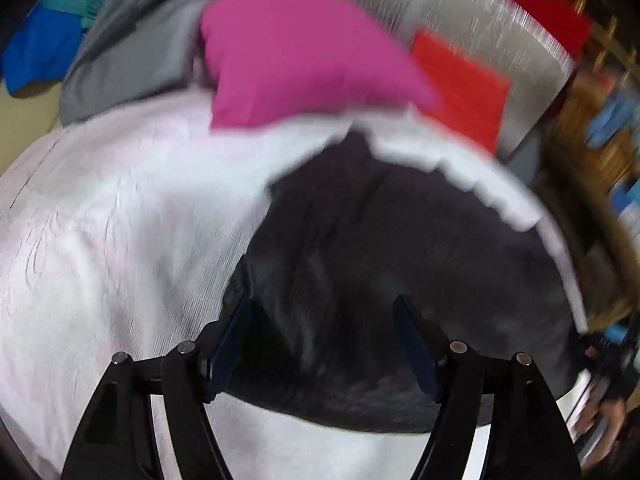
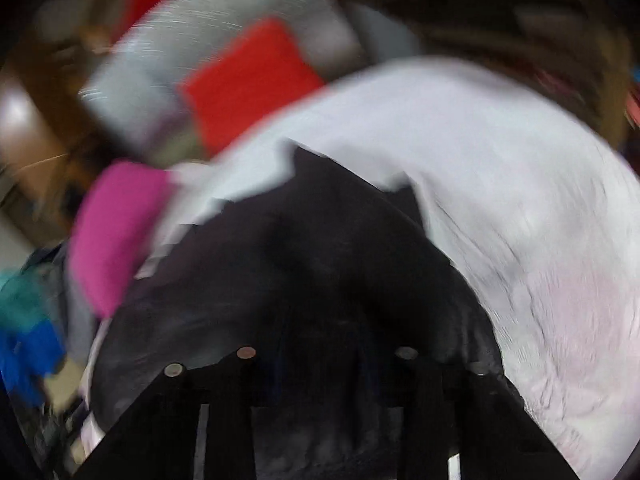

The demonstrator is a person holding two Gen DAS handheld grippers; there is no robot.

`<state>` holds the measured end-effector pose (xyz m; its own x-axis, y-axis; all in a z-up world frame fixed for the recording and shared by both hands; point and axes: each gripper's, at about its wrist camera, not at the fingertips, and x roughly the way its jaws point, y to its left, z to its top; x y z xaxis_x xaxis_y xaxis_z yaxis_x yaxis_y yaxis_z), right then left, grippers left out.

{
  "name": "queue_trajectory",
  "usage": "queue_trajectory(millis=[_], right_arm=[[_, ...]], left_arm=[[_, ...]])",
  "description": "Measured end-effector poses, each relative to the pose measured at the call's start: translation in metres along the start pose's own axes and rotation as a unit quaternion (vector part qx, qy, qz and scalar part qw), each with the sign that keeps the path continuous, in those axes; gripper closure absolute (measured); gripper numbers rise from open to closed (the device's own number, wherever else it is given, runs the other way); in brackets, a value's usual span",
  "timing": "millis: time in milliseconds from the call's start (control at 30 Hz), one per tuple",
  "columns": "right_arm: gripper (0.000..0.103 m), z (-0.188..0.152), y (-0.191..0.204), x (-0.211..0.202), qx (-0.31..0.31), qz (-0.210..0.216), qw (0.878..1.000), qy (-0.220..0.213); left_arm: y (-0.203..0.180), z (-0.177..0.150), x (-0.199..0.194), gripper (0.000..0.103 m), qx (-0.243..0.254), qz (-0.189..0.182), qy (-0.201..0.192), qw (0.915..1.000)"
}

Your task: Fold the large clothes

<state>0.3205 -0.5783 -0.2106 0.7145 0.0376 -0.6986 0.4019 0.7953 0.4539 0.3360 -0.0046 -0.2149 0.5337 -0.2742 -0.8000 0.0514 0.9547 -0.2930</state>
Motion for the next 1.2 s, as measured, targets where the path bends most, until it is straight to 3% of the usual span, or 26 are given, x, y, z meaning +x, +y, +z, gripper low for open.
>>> queue_trajectory(millis=[67,167,267,333,400,433,567,667,800,933,1033,1200], right_arm=[[0.088,0.006,-0.009,-0.005,0.02,0.011,1.0,-0.006],[0.083,0.017,0.0,-0.019,0.005,0.046,0.998,-0.047],[0.083,0.027,0.007,-0.009,0.003,0.062,0.997,-0.042],[0.059,0.031,0.01,0.006,0.006,0.046,0.999,-0.028],[0.047,0.038,0.013,0.024,0.007,0.028,0.999,-0.016],[0.047,0.036,0.018,0.033,0.005,0.02,1.0,-0.009],[0.045,0.037,0.03,0.028,-0.01,0.009,1.0,-0.01],[0.044,0.03,0.042,0.008,-0.032,0.024,0.999,-0.028],[0.04,-0.005,0.083,-0.027,-0.124,0.068,0.989,-0.045],[0.037,-0.031,0.116,-0.02,-0.171,0.081,0.982,-0.014],[0.037,-0.052,0.114,0.008,-0.173,0.049,0.981,0.068],[0.038,-0.074,0.105,-0.028,-0.188,0.054,0.979,0.054]], left_arm=[[0.003,0.001,0.006,0.029,0.0,0.005,0.01,0.9999],[0.005,0.011,-0.004,0.029,-0.001,0.006,-0.022,0.9997],[0.009,0.018,0.0,0.028,-0.02,0.005,-0.023,0.9995],[0.011,0.022,0.011,0.028,-0.031,0.01,-0.006,0.9995],[0.011,0.021,0.028,0.023,-0.026,0.025,0.023,0.9991],[0.011,0.021,0.036,0.018,-0.025,0.024,0.035,0.9988],[0.017,0.022,0.035,0.018,-0.043,0.011,0.041,0.9982],[0.005,0.02,0.016,0.019,-0.01,0.04,0.002,0.9992],[-0.022,0.006,-0.016,0.019,0.04,0.071,-0.056,0.9951],[-0.041,-0.009,-0.031,0.019,0.073,0.082,-0.09,0.9899],[-0.059,-0.022,-0.037,0.019,0.114,0.1,-0.118,0.9814],[-0.086,-0.041,-0.042,0.019,0.191,0.142,-0.153,0.9591]])
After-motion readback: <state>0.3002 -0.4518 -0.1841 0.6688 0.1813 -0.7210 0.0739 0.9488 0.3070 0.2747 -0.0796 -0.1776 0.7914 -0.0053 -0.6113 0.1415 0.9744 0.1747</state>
